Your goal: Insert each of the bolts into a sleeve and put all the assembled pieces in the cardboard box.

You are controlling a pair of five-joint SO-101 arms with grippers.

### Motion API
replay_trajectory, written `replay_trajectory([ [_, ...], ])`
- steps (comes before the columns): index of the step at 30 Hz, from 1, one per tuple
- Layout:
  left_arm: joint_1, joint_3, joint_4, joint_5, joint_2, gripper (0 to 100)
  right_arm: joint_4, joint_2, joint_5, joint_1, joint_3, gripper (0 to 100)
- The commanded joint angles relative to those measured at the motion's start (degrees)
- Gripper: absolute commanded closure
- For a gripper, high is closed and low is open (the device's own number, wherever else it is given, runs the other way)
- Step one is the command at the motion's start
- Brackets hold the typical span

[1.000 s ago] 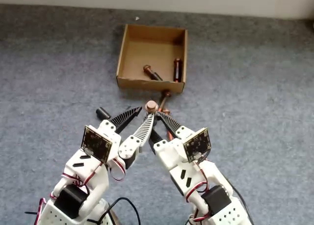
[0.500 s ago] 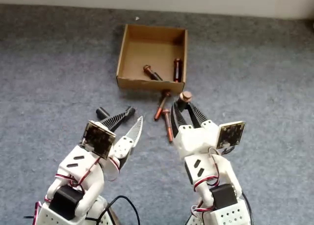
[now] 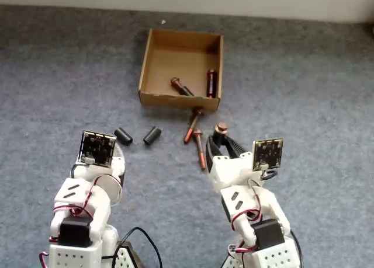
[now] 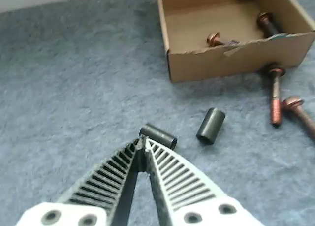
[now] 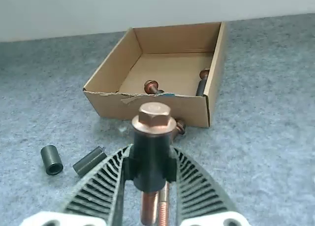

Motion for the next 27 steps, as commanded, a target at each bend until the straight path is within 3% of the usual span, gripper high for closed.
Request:
replay_trajectory([
  [1,-3.9,3.8,-1.1,-0.9,-0.2,99,1.0,1.8,3.3,-0.7,-12.5,99.5],
  [9,-6.6,3.9,-2.4,-0.8,-0.2,99,-10.2,37.3,4.2,-0.7,-29.8,99.5],
  [21,-6.8,4.2,-3.7,-1.1,-0.2,99,-43.0,86.4,4.4,-0.4,-50.1,99.5],
  [27,-9.2,4.4,-4.0,-1.1,-0.2,99,-49.9,105.4,4.4,-0.3,-58.2,95.7],
])
